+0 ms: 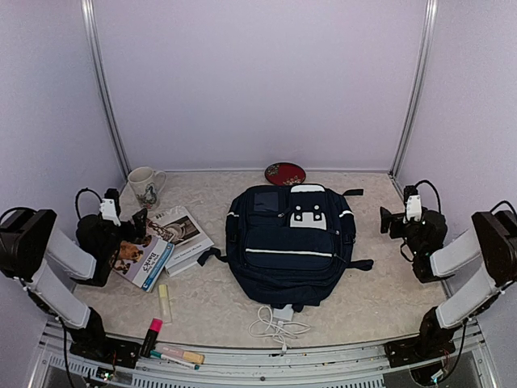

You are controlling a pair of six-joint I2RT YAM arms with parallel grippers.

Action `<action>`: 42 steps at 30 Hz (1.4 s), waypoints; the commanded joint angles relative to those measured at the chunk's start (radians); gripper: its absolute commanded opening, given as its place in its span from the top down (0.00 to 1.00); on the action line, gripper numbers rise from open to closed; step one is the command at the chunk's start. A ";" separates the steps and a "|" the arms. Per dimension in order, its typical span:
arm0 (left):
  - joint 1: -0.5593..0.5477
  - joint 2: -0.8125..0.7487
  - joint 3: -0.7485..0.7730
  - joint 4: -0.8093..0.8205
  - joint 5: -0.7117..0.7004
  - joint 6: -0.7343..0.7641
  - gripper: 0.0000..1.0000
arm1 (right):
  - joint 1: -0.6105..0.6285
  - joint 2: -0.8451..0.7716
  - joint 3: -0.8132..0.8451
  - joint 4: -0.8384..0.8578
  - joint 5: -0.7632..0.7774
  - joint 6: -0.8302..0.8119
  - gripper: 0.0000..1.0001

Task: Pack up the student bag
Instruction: Pick up the student bag from the center of the board.

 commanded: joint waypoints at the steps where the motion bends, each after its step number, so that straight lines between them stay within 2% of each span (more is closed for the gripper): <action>1: -0.078 -0.152 0.141 -0.281 -0.166 0.034 0.01 | -0.014 -0.219 0.147 -0.361 -0.113 0.070 0.01; 2: -0.100 -0.189 0.158 -0.301 -0.204 0.026 0.01 | -0.014 -0.247 0.174 -0.415 -0.203 0.086 0.04; 4: -0.144 -0.259 0.174 -0.269 -0.142 0.019 0.01 | -0.013 -0.279 0.225 -0.514 -0.358 0.143 0.11; 5: -0.183 -0.289 0.190 -0.266 -0.118 0.032 0.01 | -0.006 -0.284 0.250 -0.573 -0.415 0.179 0.15; 7: -0.297 -0.327 0.271 -0.363 -0.122 0.093 0.02 | 0.013 -0.278 0.307 -0.699 -0.464 0.237 0.26; 10: -0.470 -0.323 0.434 -0.658 -0.203 0.201 0.03 | 0.092 -0.260 0.394 -0.919 -0.404 0.254 0.37; 15: -0.663 -0.247 0.618 -0.939 -0.240 0.208 0.03 | 0.218 -0.197 0.456 -1.172 -0.280 0.306 0.47; 20: -0.815 -0.171 0.656 -1.036 -0.260 0.264 0.02 | 0.306 -0.082 0.489 -1.300 -0.228 0.333 0.43; 22: -0.859 -0.142 0.657 -1.059 -0.271 0.296 0.01 | 0.314 -0.035 0.500 -1.305 -0.238 0.348 0.35; 24: -0.886 -0.121 0.653 -1.067 -0.261 0.304 0.01 | 0.320 0.012 0.508 -1.295 -0.243 0.362 0.23; 26: -0.891 -0.108 0.649 -1.070 -0.231 0.280 0.01 | 0.324 0.065 0.525 -1.294 -0.241 0.370 0.17; 30: -0.891 -0.084 0.636 -1.066 -0.210 0.271 0.01 | 0.326 0.164 0.559 -1.290 -0.274 0.372 0.17; 32: -0.891 -0.065 0.635 -1.077 -0.228 0.274 0.01 | 0.326 0.206 0.567 -1.268 -0.328 0.368 0.30; 36: -0.891 -0.040 0.646 -1.105 -0.243 0.275 0.01 | 0.326 0.229 0.574 -1.242 -0.389 0.373 0.76; 38: -0.890 -0.043 0.650 -1.118 -0.225 0.274 0.01 | 0.326 0.193 0.573 -1.233 -0.398 0.372 0.94; 39: -0.891 -0.048 0.652 -1.122 -0.208 0.275 0.01 | 0.326 0.167 0.575 -1.233 -0.406 0.371 1.00; 42: -0.894 -0.067 0.650 -1.119 -0.123 0.278 0.01 | 0.326 0.081 0.592 -1.231 -0.485 0.376 1.00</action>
